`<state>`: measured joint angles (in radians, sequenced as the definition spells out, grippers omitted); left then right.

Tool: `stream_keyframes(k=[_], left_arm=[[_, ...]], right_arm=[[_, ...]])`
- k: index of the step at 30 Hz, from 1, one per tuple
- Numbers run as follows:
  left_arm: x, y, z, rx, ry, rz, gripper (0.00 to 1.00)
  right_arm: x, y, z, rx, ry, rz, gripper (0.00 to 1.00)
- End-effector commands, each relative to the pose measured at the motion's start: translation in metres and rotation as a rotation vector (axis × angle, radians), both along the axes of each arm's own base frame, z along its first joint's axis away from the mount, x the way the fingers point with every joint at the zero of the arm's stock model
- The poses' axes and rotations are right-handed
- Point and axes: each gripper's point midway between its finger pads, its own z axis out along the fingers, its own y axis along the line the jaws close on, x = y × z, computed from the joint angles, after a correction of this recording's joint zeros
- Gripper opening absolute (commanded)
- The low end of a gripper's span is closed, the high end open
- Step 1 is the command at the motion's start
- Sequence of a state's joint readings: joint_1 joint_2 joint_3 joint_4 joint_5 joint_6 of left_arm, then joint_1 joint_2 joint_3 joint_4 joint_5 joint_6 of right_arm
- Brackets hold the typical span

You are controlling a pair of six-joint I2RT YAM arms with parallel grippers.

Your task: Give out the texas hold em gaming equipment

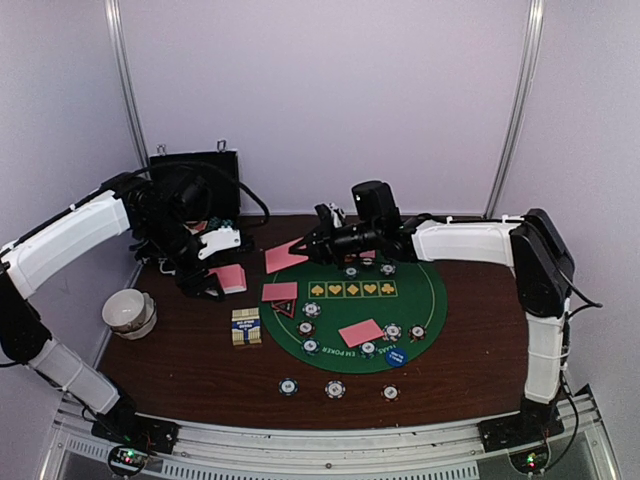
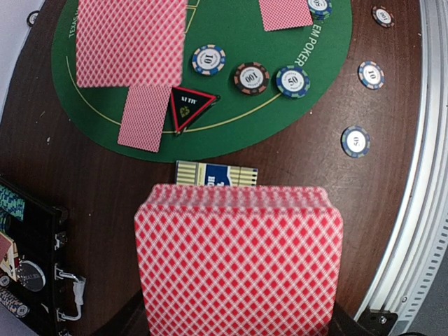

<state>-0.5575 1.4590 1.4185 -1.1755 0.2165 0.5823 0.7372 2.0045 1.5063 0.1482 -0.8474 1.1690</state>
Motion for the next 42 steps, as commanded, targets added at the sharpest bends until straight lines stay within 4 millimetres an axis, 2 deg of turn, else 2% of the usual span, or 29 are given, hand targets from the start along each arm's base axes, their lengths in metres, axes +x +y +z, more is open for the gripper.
stream_keyframes(k=[1, 6, 12, 17, 21, 26, 31, 42], left_arm=[[0.003, -0.002, 0.012, -0.033, -0.054, -0.01, 0.0], [0.001, -0.002, 0.011, -0.036, -0.049, -0.01, 0.0], [0.001, -0.002, 0.01, -0.037, -0.046, -0.011, 0.0], [0.001, -0.003, 0.01, -0.041, -0.04, -0.012, 0.0], [0.001, -0.004, 0.009, -0.041, -0.036, -0.013, 0.0], [0.001, -0.004, 0.007, -0.038, -0.033, -0.013, 0.0], [0.002, -0.004, 0.007, -0.038, -0.031, -0.013, 0.0], [0.002, -0.002, 0.009, -0.035, -0.039, -0.005, 0.0]], right_arm=[[0.022, 0.004, -0.056, -0.164, -0.011, 0.009, 0.0], [0.049, 0.015, -0.095, -0.248, -0.017, -0.008, 0.0], [0.075, 0.031, -0.118, -0.264, -0.033, -0.03, 0.0], [0.086, 0.038, -0.139, -0.287, -0.026, -0.038, 0.01], [0.093, 0.037, -0.156, -0.33, -0.029, -0.043, 0.06], [0.098, 0.031, -0.169, -0.385, -0.044, -0.033, 0.16], [0.103, 0.019, -0.162, -0.429, -0.078, -0.04, 0.27], [0.107, 0.0, -0.109, -0.503, -0.205, -0.032, 0.52]])
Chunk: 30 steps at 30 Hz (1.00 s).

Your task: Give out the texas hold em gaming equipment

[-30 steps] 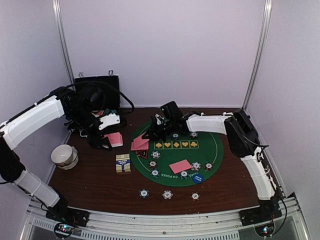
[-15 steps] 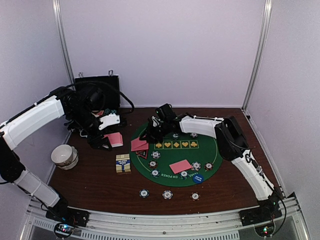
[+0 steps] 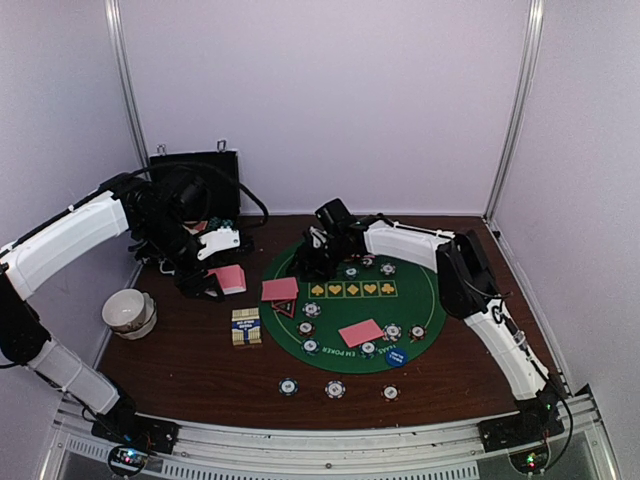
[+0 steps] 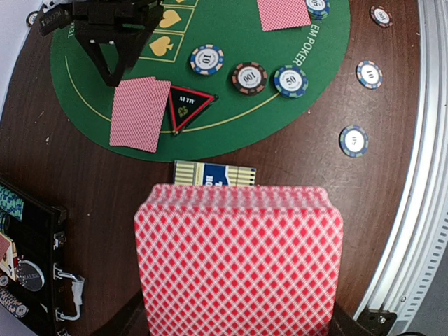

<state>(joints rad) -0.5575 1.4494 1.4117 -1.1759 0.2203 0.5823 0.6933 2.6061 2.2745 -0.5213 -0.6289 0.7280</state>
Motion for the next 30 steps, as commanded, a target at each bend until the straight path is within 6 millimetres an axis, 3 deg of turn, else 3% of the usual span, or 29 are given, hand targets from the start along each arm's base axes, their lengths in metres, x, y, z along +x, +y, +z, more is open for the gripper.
stream_keyframes(k=[1, 5, 9, 13, 17, 23, 30], left_arm=[[0.003, -0.003, 0.008, -0.03, -0.038, -0.004, 0.0], [0.003, -0.003, 0.008, -0.029, -0.038, -0.003, 0.0], [0.004, -0.004, 0.009, -0.036, -0.037, -0.006, 0.0], [0.003, -0.005, 0.01, -0.042, -0.035, -0.007, 0.0], [0.004, -0.006, 0.011, -0.046, -0.034, -0.008, 0.0], [0.005, -0.008, 0.017, -0.062, -0.044, -0.008, 0.0], [0.004, -0.011, 0.02, -0.075, -0.034, -0.008, 0.0]], right_arm=[[0.004, -0.016, 0.06, -0.045, -0.125, 0.01, 0.54], [-0.005, -0.025, 0.085, -0.035, -0.166, 0.008, 0.61], [-0.027, -0.024, 0.115, 0.017, -0.198, 0.018, 0.69], [-0.066, -0.009, 0.146, 0.155, -0.183, 0.052, 0.82], [-0.11, 0.012, 0.176, 0.296, -0.167, 0.106, 0.88], [-0.151, 0.038, 0.193, 0.414, -0.115, 0.162, 0.9], [-0.17, 0.062, 0.192, 0.486, -0.07, 0.206, 0.9]])
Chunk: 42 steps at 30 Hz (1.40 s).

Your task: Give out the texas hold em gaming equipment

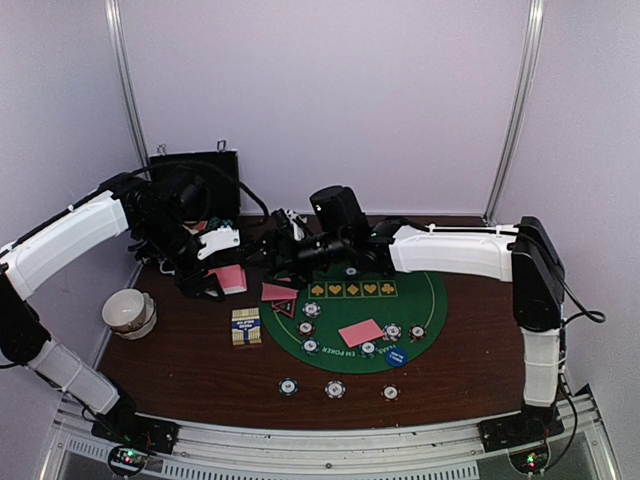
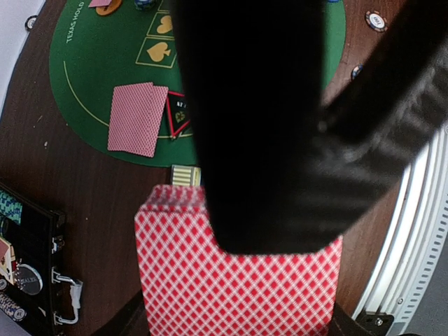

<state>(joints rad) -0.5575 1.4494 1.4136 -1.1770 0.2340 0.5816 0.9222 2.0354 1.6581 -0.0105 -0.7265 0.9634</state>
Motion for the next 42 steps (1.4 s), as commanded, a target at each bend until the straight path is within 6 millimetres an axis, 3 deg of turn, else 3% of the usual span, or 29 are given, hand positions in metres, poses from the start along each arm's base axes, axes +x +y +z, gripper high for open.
stream_keyframes(k=[1, 28, 34, 42], left_arm=[[0.005, -0.009, 0.019, -0.065, -0.041, -0.003, 0.0], [0.004, -0.011, 0.023, -0.081, -0.036, -0.007, 0.0], [0.004, -0.011, 0.024, -0.081, -0.037, -0.007, 0.0], [0.003, -0.011, 0.026, -0.083, -0.039, -0.009, 0.0]], right_arm=[[-0.004, 0.014, 0.015, 0.095, 0.014, 0.023, 0.9], [-0.013, 0.064, -0.005, 0.174, 0.126, 0.092, 0.89], [-0.01, 0.065, -0.015, 0.155, 0.146, 0.094, 0.84], [0.01, 0.041, -0.031, 0.094, 0.149, 0.039, 0.72]])
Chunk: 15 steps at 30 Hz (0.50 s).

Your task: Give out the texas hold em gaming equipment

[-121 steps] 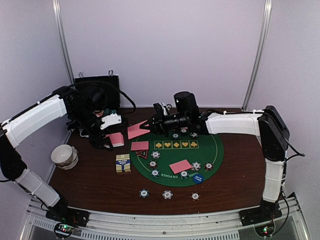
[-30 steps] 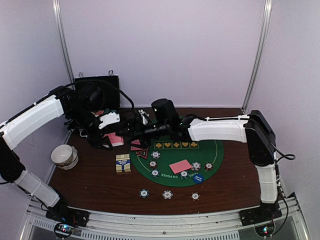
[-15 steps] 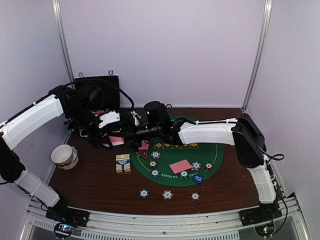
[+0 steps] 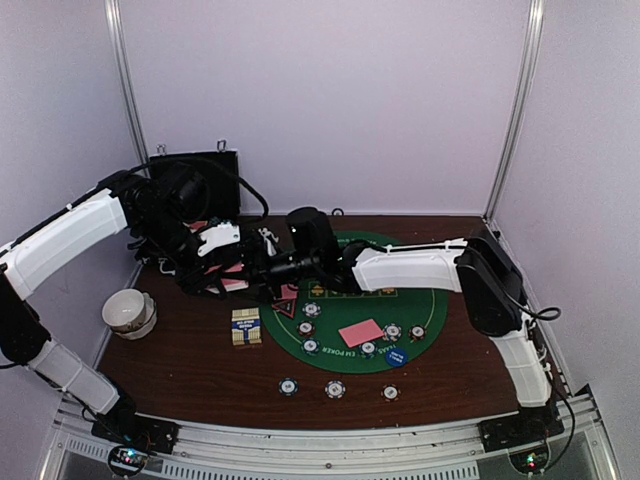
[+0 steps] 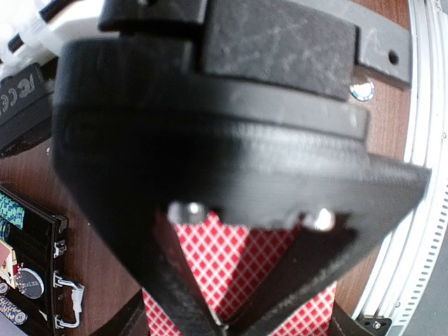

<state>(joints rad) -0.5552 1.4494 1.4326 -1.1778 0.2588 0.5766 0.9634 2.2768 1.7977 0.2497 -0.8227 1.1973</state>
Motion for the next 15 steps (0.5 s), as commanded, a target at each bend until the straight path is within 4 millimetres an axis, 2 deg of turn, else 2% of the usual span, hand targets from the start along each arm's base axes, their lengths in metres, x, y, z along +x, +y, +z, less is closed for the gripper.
stream_keyframes(k=[1, 10, 15], left_arm=[[0.002, -0.006, 0.019, -0.054, -0.04, -0.006, 0.0], [0.002, -0.006, 0.019, -0.054, -0.04, -0.009, 0.0], [0.002, -0.005, 0.017, -0.048, -0.039, -0.007, 0.0]], right_arm=[[0.016, -0.02, -0.005, -0.046, -0.012, -0.037, 0.72], [0.021, -0.039, -0.01, -0.082, -0.013, -0.049, 0.59], [0.019, -0.043, 0.001, -0.071, -0.022, -0.045, 0.51]])
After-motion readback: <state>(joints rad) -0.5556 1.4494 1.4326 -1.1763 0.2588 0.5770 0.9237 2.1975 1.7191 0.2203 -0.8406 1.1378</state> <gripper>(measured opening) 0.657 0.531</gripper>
